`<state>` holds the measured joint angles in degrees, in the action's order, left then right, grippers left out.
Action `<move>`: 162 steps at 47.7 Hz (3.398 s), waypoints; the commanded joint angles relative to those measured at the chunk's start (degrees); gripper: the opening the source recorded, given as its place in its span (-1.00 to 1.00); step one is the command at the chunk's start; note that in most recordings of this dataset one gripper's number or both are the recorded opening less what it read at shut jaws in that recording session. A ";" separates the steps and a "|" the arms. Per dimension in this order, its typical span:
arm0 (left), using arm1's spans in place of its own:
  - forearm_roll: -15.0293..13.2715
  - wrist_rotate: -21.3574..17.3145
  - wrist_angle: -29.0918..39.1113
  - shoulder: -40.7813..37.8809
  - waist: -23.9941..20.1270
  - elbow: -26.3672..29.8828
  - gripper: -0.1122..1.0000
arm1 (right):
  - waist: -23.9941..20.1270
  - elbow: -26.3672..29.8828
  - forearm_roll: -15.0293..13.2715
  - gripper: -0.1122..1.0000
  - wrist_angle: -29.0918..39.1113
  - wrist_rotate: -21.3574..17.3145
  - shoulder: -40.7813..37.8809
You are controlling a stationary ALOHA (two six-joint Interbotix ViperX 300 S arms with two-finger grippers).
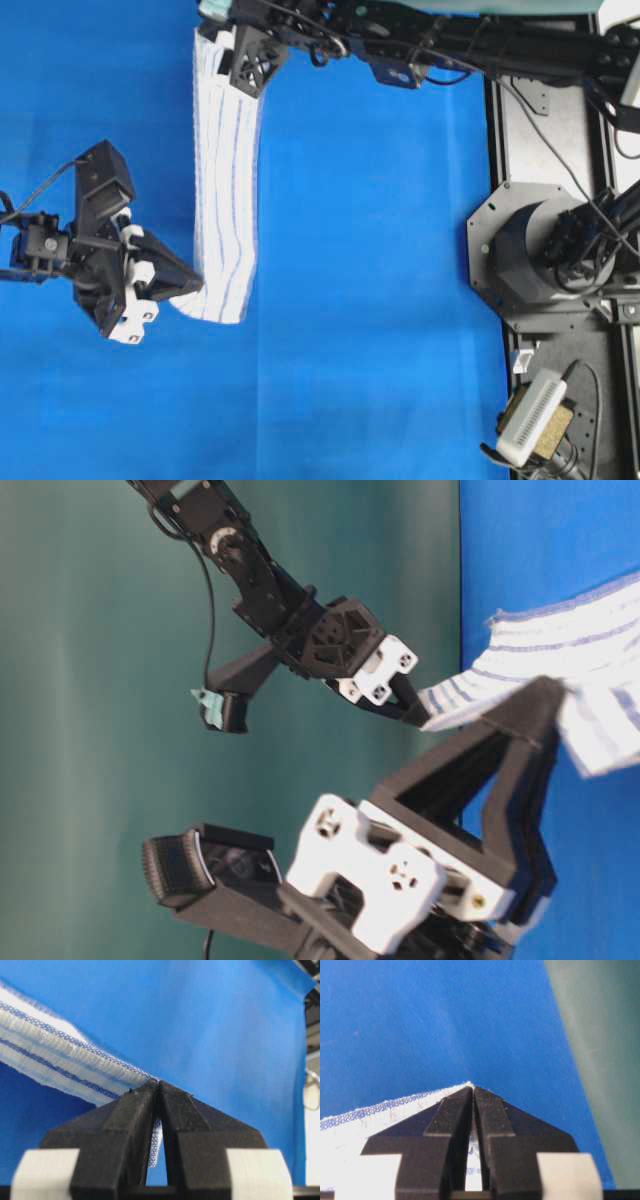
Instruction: Fold the blue towel.
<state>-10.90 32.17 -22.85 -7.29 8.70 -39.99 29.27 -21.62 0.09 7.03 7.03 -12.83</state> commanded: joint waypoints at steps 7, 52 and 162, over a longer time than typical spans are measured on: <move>-0.18 -0.09 -0.18 0.26 -0.62 -0.53 -0.73 | -0.62 1.41 -0.18 -0.55 -0.35 -0.26 -0.88; -0.35 -1.67 12.83 13.01 -2.20 -5.71 0.70 | -2.46 -2.99 -1.05 0.76 -0.62 -0.18 7.73; 0.26 -44.91 4.66 -4.66 -37.71 5.10 0.70 | 5.98 -20.21 -3.43 0.74 -20.04 -11.87 7.47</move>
<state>-10.90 -12.66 -16.70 -11.51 -28.39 -36.65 34.80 -43.42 -3.16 -11.60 -4.92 -5.10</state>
